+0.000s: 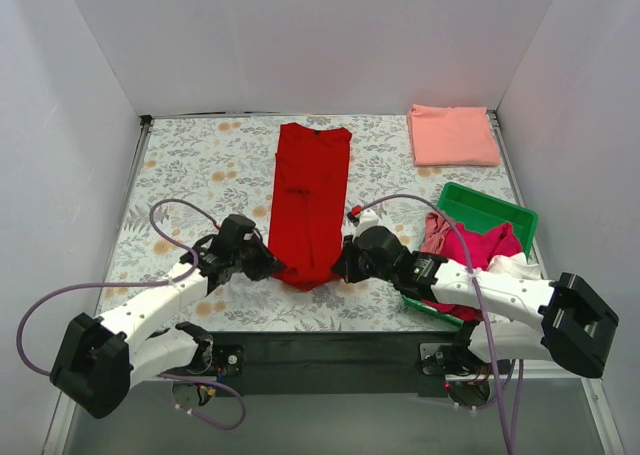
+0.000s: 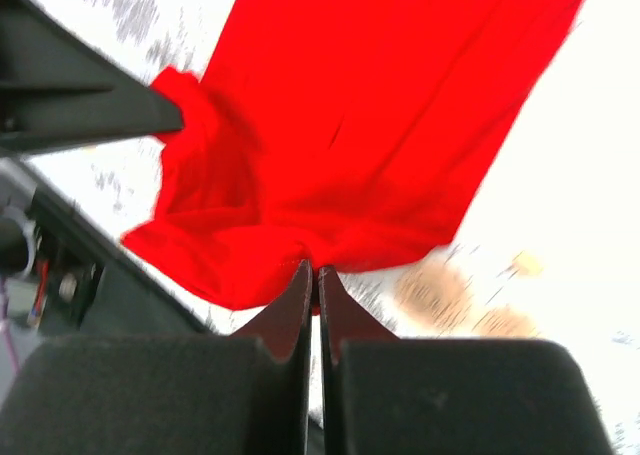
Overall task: Fold and stack the t-shirts
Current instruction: Fold the tshirt
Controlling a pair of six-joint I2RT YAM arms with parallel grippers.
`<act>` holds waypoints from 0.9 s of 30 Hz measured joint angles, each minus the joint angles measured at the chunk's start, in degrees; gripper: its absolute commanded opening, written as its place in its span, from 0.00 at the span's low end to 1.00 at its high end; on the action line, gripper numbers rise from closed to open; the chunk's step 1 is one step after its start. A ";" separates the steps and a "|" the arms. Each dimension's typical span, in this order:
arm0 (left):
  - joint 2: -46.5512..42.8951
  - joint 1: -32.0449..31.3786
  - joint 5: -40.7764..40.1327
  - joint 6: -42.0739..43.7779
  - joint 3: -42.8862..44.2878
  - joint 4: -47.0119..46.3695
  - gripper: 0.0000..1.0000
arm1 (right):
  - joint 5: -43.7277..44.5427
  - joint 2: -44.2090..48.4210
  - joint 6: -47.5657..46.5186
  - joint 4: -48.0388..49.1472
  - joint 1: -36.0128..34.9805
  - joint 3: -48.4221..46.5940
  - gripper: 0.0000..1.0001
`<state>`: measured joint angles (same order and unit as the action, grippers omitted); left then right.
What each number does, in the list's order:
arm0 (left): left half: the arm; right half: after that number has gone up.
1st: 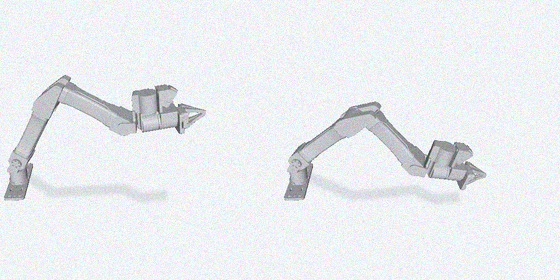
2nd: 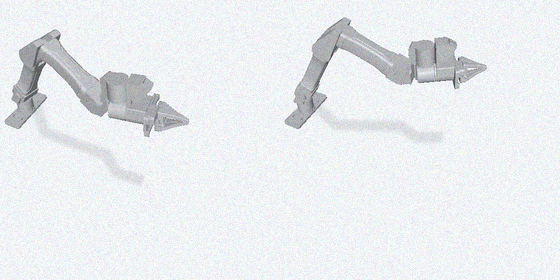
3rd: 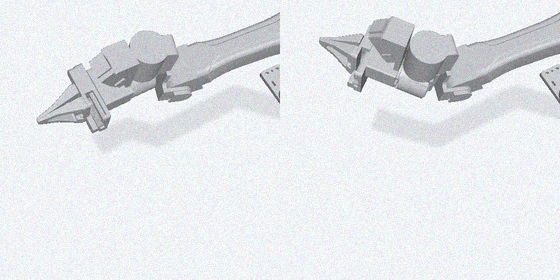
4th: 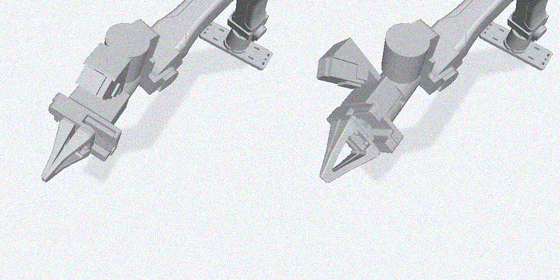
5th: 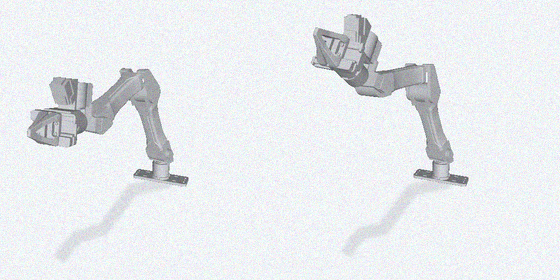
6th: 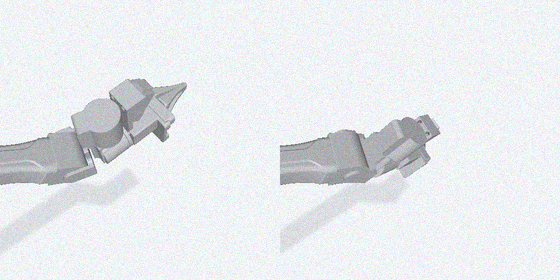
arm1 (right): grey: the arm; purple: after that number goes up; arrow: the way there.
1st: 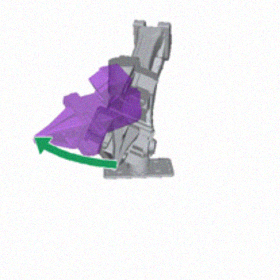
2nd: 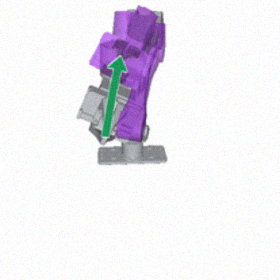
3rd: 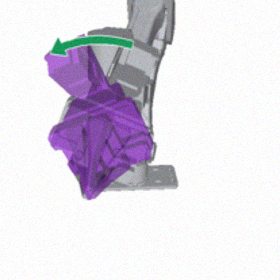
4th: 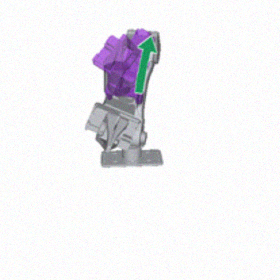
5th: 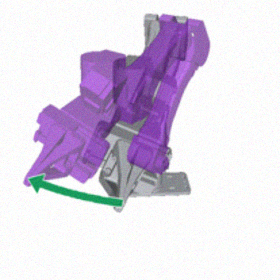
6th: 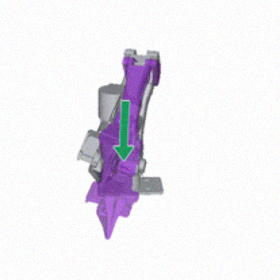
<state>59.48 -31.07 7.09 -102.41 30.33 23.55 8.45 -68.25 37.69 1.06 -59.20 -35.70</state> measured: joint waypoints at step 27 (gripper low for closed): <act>33.09 12.57 -0.52 9.66 31.45 -5.66 0.00 | -7.45 -23.08 -11.76 -1.53 20.22 -24.92 0.01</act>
<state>92.58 -18.50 6.57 -92.75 61.78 17.89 0.99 -91.33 25.93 -0.47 -38.98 -60.62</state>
